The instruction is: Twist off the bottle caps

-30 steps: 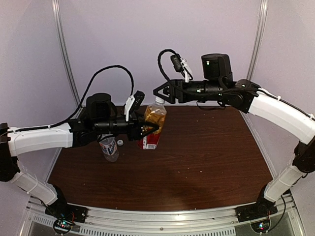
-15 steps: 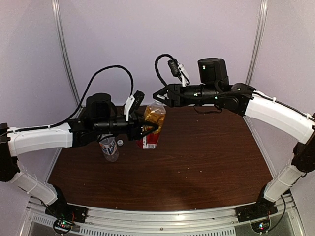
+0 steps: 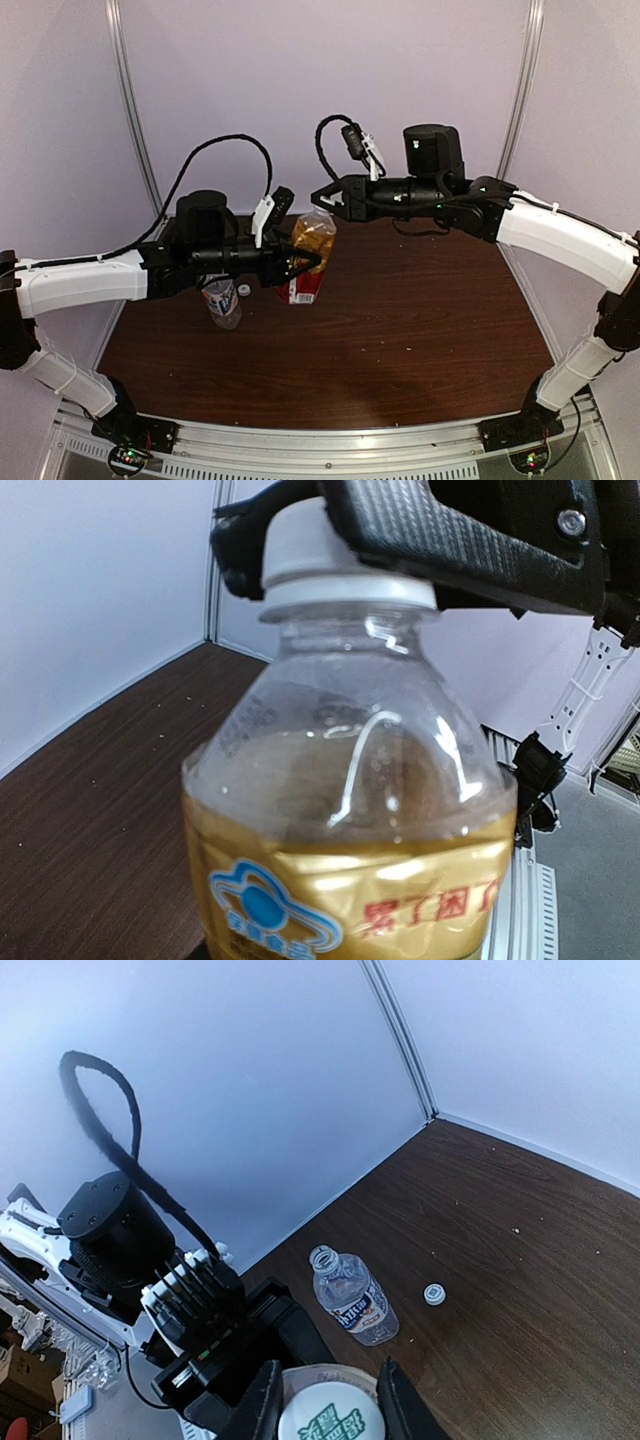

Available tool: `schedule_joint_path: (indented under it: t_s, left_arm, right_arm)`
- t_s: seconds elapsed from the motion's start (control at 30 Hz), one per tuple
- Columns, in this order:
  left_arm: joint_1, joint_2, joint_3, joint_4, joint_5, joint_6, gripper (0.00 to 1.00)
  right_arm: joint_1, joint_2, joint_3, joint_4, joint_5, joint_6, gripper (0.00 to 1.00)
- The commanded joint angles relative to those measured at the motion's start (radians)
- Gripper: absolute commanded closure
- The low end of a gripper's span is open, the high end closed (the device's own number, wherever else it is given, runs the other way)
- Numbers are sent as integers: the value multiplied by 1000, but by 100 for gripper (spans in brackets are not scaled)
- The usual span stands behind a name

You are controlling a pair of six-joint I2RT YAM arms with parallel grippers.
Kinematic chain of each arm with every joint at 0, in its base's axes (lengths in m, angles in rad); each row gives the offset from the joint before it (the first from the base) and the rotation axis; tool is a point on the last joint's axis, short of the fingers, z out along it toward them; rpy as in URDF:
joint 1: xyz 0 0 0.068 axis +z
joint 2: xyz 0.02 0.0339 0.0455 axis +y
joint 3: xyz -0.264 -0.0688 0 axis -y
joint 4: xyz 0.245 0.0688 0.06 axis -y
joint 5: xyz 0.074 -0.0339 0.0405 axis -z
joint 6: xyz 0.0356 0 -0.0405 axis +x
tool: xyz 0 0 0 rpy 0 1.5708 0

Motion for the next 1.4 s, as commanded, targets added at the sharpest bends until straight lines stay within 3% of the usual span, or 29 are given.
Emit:
schedule_joint_path:
  t_s: [0.0,0.13,0.4,0.57,0.7,0.93,1.27,1.37]
  left_arm:
    - [-2,-40,3,76,44,13,65]
    - [-2,-51,-16,117,158,18,65]
    - [-2,-73,-22,221,542,-26,64]
    - [-3,-71,-15,238,624,-52,65]
    - [-2,-70,-17,249,626,-61,65]
    - [-2,-69,-17,221,561,-37,65]
    - [-2,-77,10,69,322,60,62]
    - [-2,-76,14,49,264,72,62]
  right_arm:
    - [-9,-36,-16,36,-44,-69,100]
    - [-27,-36,-38,93,-210,-136,100]
    - [-45,4,18,46,-642,-347,100]
    - [-56,50,77,-29,-792,-440,96]
    - [-64,62,80,-1,-851,-416,91]
    - [-69,21,66,28,-699,-349,75]
    - [-69,-97,9,46,-407,-227,25]
    - [-69,-110,19,29,-323,-180,16]
